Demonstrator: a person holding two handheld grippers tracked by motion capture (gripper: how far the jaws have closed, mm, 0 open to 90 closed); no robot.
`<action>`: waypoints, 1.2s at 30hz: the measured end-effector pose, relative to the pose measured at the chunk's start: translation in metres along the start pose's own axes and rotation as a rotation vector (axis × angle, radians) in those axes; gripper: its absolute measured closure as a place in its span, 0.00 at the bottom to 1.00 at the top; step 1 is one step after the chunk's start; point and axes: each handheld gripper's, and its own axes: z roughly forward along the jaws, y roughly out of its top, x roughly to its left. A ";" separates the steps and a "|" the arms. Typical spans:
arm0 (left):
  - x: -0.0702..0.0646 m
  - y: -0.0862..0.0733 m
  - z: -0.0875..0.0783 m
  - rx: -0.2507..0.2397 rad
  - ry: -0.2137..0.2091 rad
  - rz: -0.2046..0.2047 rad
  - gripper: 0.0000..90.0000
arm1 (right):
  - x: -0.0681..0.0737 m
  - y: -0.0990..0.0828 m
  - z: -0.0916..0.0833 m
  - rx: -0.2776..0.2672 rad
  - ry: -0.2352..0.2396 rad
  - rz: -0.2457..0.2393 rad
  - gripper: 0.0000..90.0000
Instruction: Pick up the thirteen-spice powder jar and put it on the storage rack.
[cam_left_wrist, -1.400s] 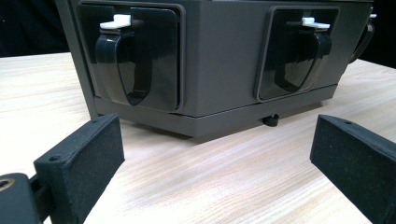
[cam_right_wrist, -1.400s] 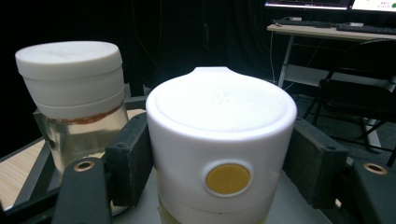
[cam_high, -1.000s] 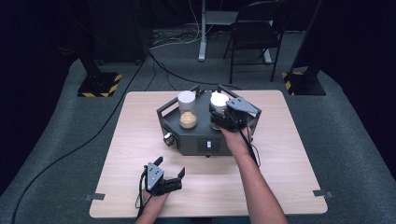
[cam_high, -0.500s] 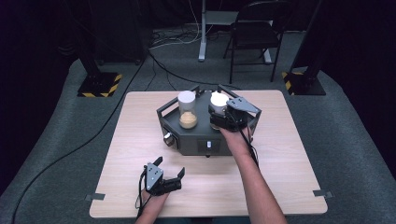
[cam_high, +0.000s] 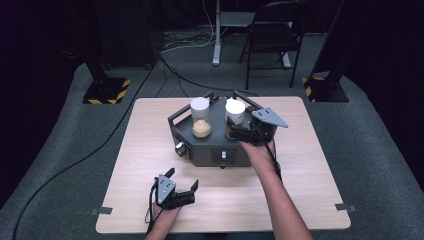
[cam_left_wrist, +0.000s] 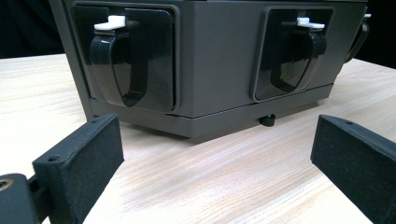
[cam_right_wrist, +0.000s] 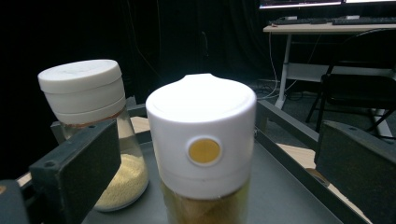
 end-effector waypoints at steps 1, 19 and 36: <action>0.000 0.000 0.000 0.000 0.000 0.002 0.02 | -0.002 -0.002 -0.003 -0.005 0.002 0.000 0.00; -0.002 0.000 0.000 0.004 0.009 0.012 0.02 | -0.031 -0.032 -0.051 -0.029 -0.025 0.039 0.00; -0.002 0.001 0.000 0.006 0.008 0.011 0.02 | -0.041 -0.080 -0.079 -0.029 -0.100 0.039 0.01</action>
